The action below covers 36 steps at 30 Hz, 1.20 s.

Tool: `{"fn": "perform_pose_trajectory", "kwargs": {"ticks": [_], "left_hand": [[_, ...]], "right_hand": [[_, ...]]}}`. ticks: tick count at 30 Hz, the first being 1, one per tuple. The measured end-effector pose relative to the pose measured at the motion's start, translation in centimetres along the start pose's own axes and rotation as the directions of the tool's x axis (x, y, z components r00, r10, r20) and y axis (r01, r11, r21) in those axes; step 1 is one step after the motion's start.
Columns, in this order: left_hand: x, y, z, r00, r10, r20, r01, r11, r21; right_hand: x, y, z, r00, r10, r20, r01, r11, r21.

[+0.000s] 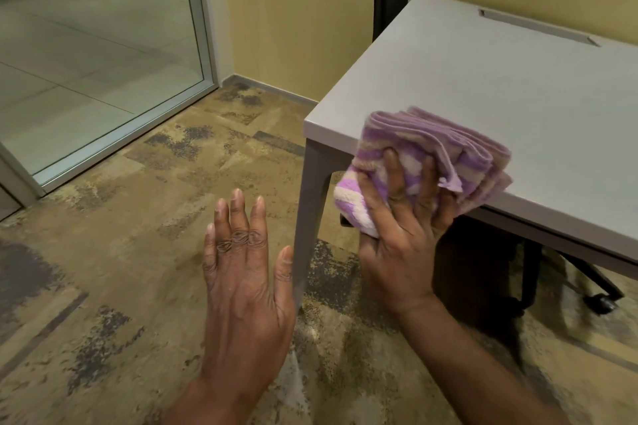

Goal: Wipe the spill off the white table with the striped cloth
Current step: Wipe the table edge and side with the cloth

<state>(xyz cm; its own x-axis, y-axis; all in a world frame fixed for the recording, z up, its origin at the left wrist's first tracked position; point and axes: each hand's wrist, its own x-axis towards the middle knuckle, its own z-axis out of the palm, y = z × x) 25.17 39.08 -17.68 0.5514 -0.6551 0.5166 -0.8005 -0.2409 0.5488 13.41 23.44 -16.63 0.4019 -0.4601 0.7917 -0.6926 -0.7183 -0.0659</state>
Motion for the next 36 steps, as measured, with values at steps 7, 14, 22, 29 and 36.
{"fn": "perform_pose_trajectory", "kwargs": {"ticks": [7, 14, 22, 29, 36], "left_hand": [[0.7, -1.1, -0.6, 1.0, -0.005, -0.011, 0.004, 1.0, -0.004], [0.1, -2.3, -1.1, 0.999, -0.028, -0.025, 0.027, 1.0, -0.004], [-0.5, -0.7, -3.6, 0.998, -0.067, -0.005, 0.067, 0.998, -0.017], [1.7, 1.0, -7.1, 0.995, -0.097, 0.033, 0.098, 0.994, -0.055], [4.6, 1.6, -10.9, 0.988, -0.099, 0.114, 0.111, 0.988, -0.105]], "right_hand": [[3.5, -6.3, 2.9, 0.999, -0.026, 0.047, 0.023, 0.997, 0.068], [7.8, -10.9, 4.4, 0.982, -0.104, 0.16, 0.087, 0.99, 0.109], [8.4, -10.2, 1.6, 0.962, -0.091, 0.259, 0.039, 0.98, 0.196], [6.8, -9.5, -3.1, 0.95, 0.087, 0.299, -0.213, 0.883, 0.419], [10.5, -10.1, -9.0, 0.658, 0.631, 0.411, -0.651, 0.201, 0.732]]}}
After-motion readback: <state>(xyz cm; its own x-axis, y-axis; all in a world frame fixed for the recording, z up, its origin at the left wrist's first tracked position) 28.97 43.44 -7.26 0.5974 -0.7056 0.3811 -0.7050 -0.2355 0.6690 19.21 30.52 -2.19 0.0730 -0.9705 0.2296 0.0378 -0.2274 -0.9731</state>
